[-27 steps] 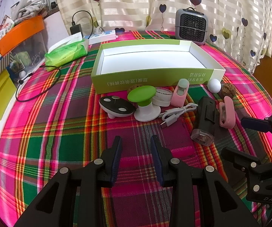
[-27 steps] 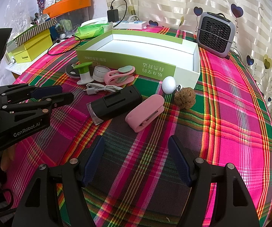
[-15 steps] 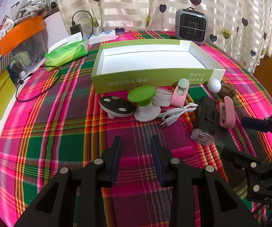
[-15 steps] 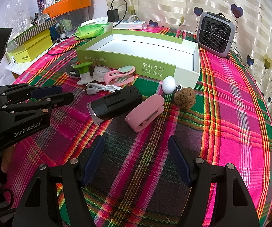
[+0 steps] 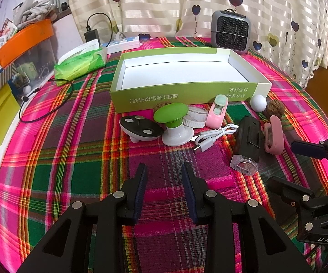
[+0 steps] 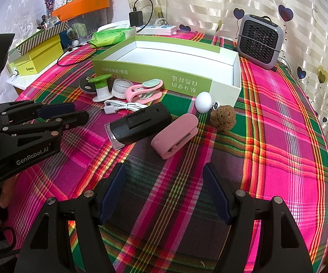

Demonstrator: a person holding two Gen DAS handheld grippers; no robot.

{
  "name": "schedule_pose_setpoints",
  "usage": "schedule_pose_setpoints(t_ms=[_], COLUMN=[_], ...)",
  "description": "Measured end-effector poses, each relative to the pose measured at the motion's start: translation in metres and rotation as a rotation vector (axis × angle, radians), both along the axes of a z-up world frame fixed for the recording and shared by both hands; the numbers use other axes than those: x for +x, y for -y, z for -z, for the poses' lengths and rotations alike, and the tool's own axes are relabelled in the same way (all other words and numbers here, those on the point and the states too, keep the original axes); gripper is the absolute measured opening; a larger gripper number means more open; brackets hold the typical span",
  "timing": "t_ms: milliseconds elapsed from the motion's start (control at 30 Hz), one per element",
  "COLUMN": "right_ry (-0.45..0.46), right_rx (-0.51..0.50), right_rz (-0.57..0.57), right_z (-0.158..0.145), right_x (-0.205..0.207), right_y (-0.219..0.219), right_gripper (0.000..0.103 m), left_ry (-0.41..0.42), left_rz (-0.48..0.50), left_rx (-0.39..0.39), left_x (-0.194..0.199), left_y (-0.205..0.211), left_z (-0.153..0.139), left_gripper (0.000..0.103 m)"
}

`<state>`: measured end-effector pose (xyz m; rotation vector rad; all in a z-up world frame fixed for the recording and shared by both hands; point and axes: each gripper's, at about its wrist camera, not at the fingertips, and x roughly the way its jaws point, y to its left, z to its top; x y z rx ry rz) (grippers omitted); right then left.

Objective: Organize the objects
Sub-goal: 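Move both tools toward the black device and the pink clip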

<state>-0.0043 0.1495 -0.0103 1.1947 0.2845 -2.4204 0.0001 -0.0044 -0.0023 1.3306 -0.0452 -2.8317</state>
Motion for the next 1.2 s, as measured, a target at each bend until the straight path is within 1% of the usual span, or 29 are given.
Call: schedule_pose_setpoints(t_ms=[233,367,567,767,967,1200], right_ry=[0.002,0.004,0.009,0.015,0.014,0.013], right_rx=[-0.004,-0.012,-0.030,-0.047,-0.063,-0.073], right_rz=[0.011,0.018,0.036,0.056,0.066,0.064], right_z=[-0.002,-0.001,-0.002,-0.003,-0.004,-0.005], right_x=[-0.004,-0.003,-0.007,-0.013,-0.019,-0.024], right_y=[0.001,-0.001,-0.002,-0.004,-0.005,-0.004], right_gripper=[0.070,0.070,0.070,0.070,0.070,0.069], left_ry=[-0.001,0.001,0.006,0.002,-0.005,-0.010], left_rz=[0.001,0.001,0.003,0.020,0.046,0.050], left_rx=[-0.004,0.014,0.019,0.040,0.035,0.037], left_x=[0.002,0.004,-0.003,-0.003,-0.005,-0.007], left_y=[0.000,0.003,-0.002,-0.003,-0.010,-0.012], left_z=[-0.004,-0.004,-0.003,-0.006,-0.010,-0.011], left_gripper=[0.030,0.030,0.030,0.030,0.030,0.030])
